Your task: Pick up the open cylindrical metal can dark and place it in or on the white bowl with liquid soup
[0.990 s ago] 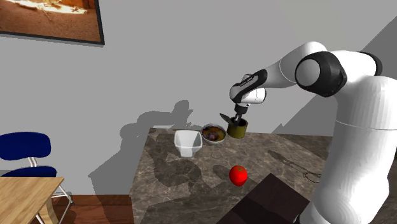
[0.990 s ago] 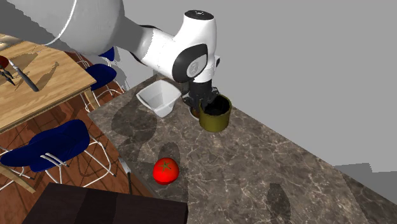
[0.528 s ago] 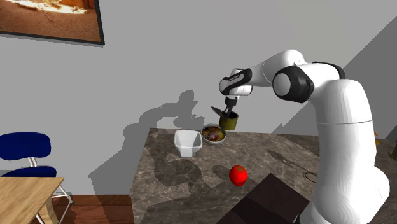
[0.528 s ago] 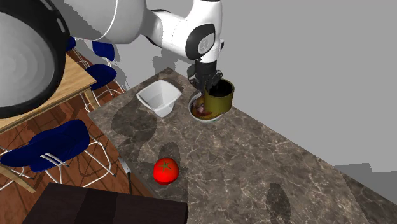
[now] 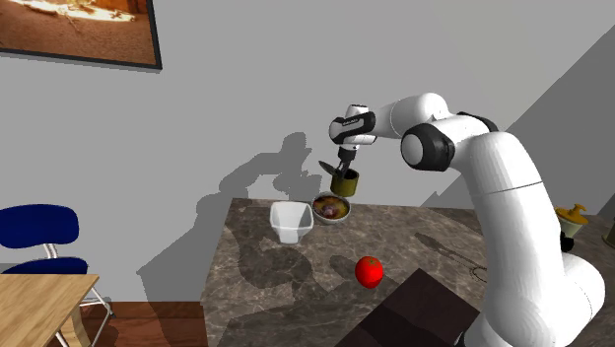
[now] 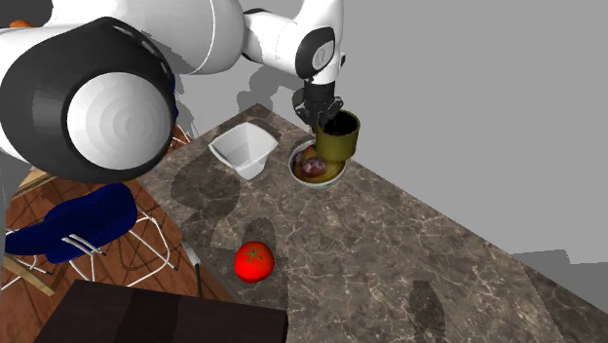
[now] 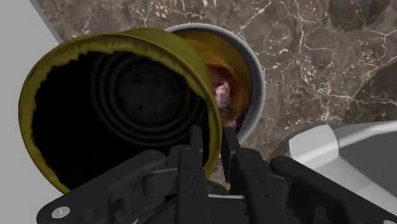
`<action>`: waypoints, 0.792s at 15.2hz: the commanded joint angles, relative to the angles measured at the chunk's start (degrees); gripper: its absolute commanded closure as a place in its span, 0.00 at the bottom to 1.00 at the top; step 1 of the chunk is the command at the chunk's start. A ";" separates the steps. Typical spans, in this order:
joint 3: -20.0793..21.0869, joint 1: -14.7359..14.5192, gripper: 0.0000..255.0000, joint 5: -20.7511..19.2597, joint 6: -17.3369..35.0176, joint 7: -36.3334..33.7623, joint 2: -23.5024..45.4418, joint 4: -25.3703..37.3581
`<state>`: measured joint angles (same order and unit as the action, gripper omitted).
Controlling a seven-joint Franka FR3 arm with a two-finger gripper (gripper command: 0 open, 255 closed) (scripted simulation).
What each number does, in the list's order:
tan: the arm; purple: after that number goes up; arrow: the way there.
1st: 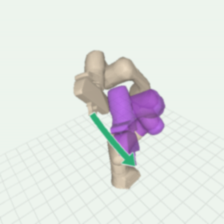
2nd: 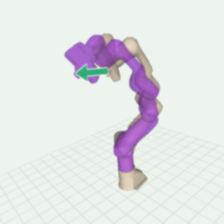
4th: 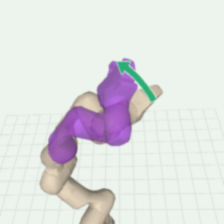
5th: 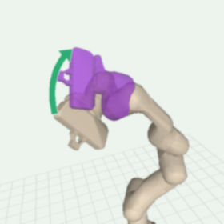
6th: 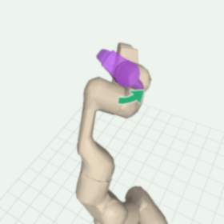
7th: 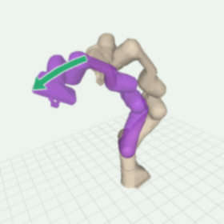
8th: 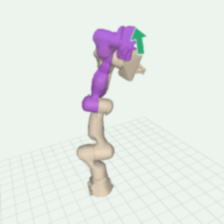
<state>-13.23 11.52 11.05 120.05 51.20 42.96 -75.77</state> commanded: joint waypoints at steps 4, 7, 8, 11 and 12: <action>0.31 0.13 1.00 0.40 2.47 0.21 1.94 -0.48; 0.51 0.23 1.00 0.64 3.99 0.36 3.13 -0.82; 0.58 0.26 1.00 0.73 4.50 0.41 3.53 -0.93; 0.80 0.37 1.00 0.97 5.94 0.56 4.83 -1.07; 0.93 0.45 1.00 1.12 6.76 0.64 5.67 -1.05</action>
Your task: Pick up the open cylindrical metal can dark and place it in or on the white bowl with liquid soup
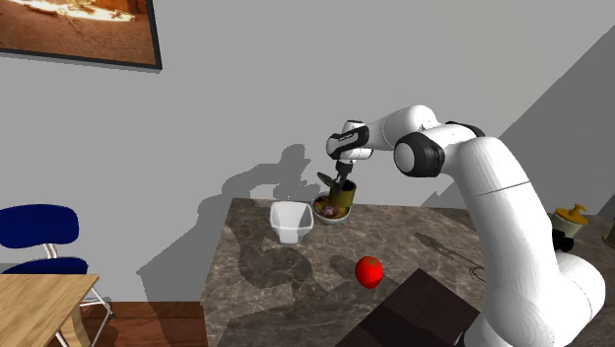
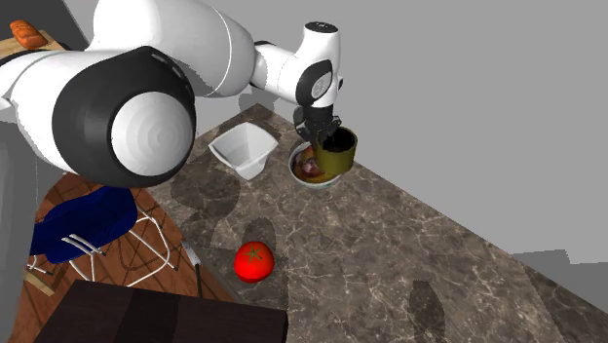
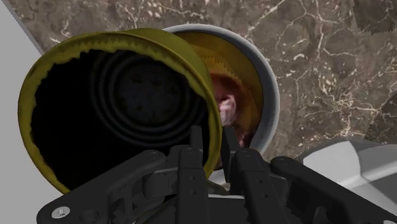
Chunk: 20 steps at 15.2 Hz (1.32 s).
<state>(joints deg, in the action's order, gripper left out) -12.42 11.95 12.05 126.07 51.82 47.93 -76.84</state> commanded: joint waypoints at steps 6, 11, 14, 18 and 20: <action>0.12 0.02 1.00 0.12 0.75 0.02 0.70 0.01; 0.12 0.07 0.00 0.13 0.79 0.09 0.69 -0.04; 0.12 0.02 0.00 0.12 0.75 0.02 0.70 0.01; -0.59 -0.40 0.00 -0.67 -3.52 -0.37 -3.77 -0.18; -0.59 -0.40 0.00 -0.67 -3.51 -0.37 -3.78 -0.19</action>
<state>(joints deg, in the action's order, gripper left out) -12.98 11.59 11.43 122.91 51.54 44.26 -77.21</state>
